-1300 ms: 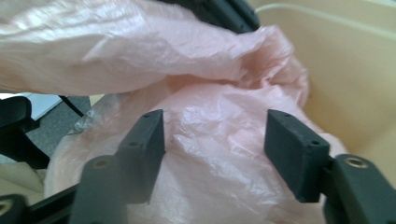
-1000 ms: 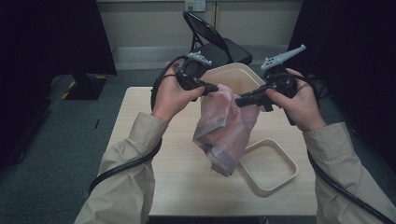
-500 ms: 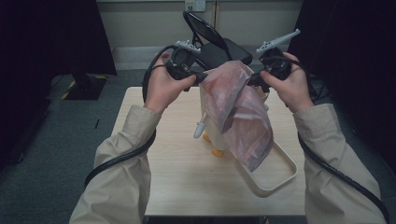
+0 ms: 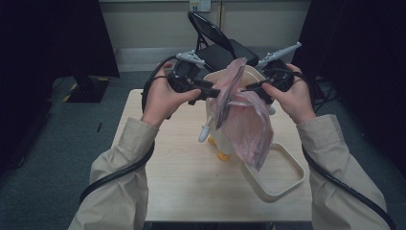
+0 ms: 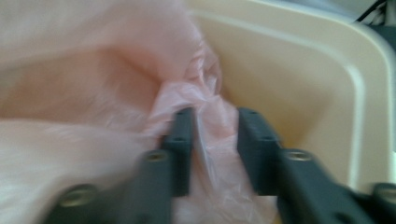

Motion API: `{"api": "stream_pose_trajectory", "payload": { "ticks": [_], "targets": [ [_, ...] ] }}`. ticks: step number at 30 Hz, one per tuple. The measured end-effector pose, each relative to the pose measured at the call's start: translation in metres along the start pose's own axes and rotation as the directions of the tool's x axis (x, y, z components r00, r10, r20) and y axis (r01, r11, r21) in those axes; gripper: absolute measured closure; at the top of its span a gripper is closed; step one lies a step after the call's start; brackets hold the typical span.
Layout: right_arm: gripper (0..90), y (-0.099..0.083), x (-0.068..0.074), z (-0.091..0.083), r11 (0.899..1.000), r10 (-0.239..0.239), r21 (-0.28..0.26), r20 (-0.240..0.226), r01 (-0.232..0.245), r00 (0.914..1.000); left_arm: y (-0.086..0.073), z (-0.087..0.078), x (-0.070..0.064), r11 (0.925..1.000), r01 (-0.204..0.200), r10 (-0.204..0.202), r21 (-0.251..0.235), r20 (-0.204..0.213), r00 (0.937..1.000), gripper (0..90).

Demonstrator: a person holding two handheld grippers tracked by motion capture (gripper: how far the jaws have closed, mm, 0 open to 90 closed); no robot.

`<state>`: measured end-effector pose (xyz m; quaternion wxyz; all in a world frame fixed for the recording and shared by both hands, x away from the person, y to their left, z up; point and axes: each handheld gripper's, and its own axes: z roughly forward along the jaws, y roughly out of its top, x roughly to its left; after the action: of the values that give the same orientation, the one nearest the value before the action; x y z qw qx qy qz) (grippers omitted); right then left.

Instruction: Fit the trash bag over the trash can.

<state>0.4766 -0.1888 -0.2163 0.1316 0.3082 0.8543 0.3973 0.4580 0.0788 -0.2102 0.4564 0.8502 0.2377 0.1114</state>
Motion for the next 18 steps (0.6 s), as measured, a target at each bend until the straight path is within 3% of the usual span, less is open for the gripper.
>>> {"api": "stream_pose_trajectory", "payload": {
  "ticks": [3,4,5,7,9,11,14,18],
  "targets": [
    [44.8,-0.003,-0.001,-0.014,0.998,0.012,-0.062,-0.026,-0.014,0.9996,0.001,0.008,-0.003,0.9999,0.006,-0.006,0.01,0.009,0.9999,73.6],
    [44.8,-0.003,-0.001,-0.014,0.998,0.012,-0.062,-0.026,-0.014,0.9996,0.001,0.008,-0.003,0.9999,0.006,-0.006,0.01,0.009,0.9999,75.9],
    [38.6,-0.004,0.0,-0.026,0.994,0.035,-0.106,-0.057,-0.041,0.9977,0.003,0.012,-0.005,0.9997,0.007,-0.008,0.024,0.003,1.0,78.8],
    [33.6,-0.003,0.003,-0.035,0.99,0.021,-0.137,-0.105,-0.036,0.9943,0.004,0.014,-0.005,0.9992,0.0,0.001,0.04,-0.01,1.0,82.1],
    [31.8,0.0,0.011,-0.041,0.987,-0.026,-0.163,-0.134,0.003,0.9906,0.006,0.017,-0.007,0.9987,0.005,-0.004,0.05,-0.015,0.9999,85.8],
    [30.3,0.003,0.02,-0.039,0.992,-0.057,-0.122,-0.134,0.041,0.9894,0.007,0.018,-0.007,0.9982,0.01,-0.009,0.059,-0.024,0.9997,88.5],
    [30.7,0.002,0.028,-0.025,0.994,-0.093,-0.081,-0.171,0.08,0.981,0.006,0.018,-0.005,0.9984,0.017,-0.015,0.055,-0.038,0.9992,88.9],
    [35.8,0.002,0.034,-0.009,0.994,-0.106,-0.043,-0.185,0.1,0.977,0.005,0.016,-0.003,0.9986,0.018,-0.016,0.05,-0.04,0.9991,89.7]
  ]
}}
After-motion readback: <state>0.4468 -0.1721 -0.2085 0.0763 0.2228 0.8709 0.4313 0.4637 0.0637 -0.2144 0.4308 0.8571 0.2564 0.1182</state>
